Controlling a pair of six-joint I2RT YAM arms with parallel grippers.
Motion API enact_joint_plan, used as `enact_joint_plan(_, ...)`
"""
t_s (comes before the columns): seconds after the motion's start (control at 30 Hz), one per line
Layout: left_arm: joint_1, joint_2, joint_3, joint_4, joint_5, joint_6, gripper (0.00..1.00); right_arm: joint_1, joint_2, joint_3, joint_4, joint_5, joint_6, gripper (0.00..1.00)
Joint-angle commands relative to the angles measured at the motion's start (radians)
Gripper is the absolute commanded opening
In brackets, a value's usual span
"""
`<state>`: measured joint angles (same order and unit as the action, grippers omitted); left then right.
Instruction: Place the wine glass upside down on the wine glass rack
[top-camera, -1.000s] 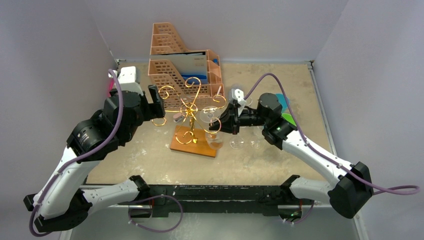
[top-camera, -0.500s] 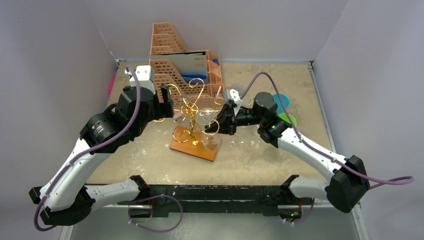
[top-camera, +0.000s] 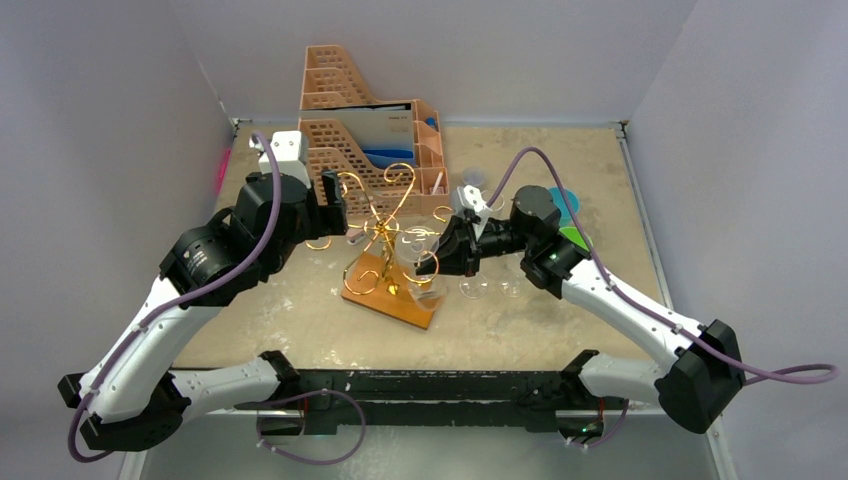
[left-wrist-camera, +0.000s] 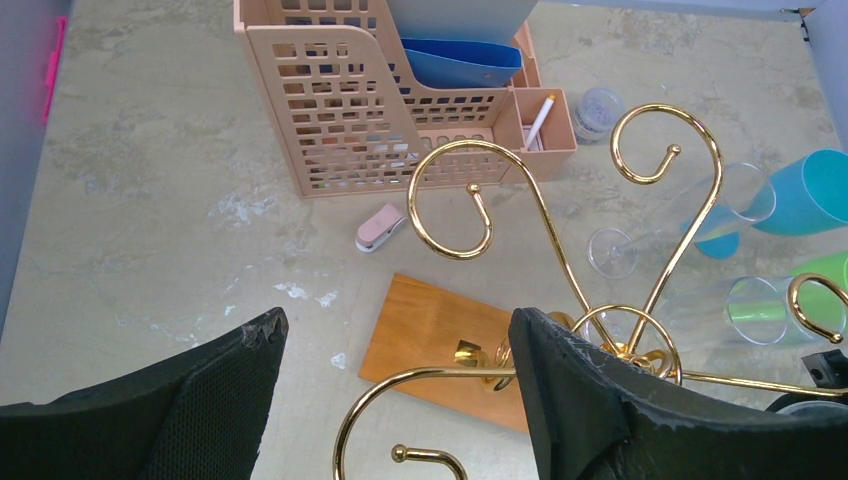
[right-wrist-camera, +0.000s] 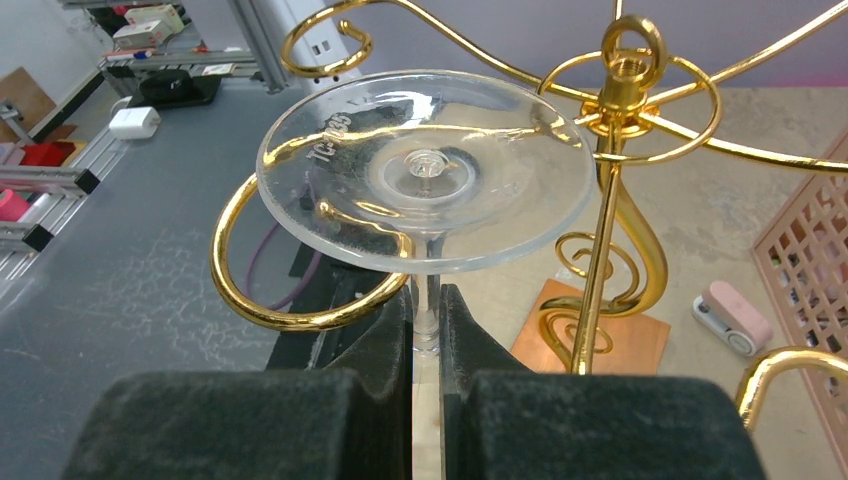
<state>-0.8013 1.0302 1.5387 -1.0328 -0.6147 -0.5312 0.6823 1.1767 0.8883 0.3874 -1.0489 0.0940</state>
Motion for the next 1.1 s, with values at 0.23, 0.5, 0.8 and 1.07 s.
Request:
enact_joint_plan(0.23,-0.004,0.005,-0.008,0.022,0.020,-0.008,0.80,0.009,0.006,0.037,-0.036,-0.044,-0.057,0.00)
enact_joint_plan(0.5,-0.005,0.034,-0.011,0.091,0.044,0.001,0.80,0.021,-0.008,0.036,-0.021,-0.091,-0.050,0.00)
enact_joint_plan(0.8,-0.004,0.072,-0.006,0.067,0.000,-0.029,0.79,0.022,-0.027,0.047,-0.078,-0.143,-0.078,0.00)
enact_joint_plan(1.07,-0.004,0.057,-0.011,0.056,-0.024,-0.041,0.79,0.023,-0.080,0.022,-0.067,-0.133,-0.088,0.00)
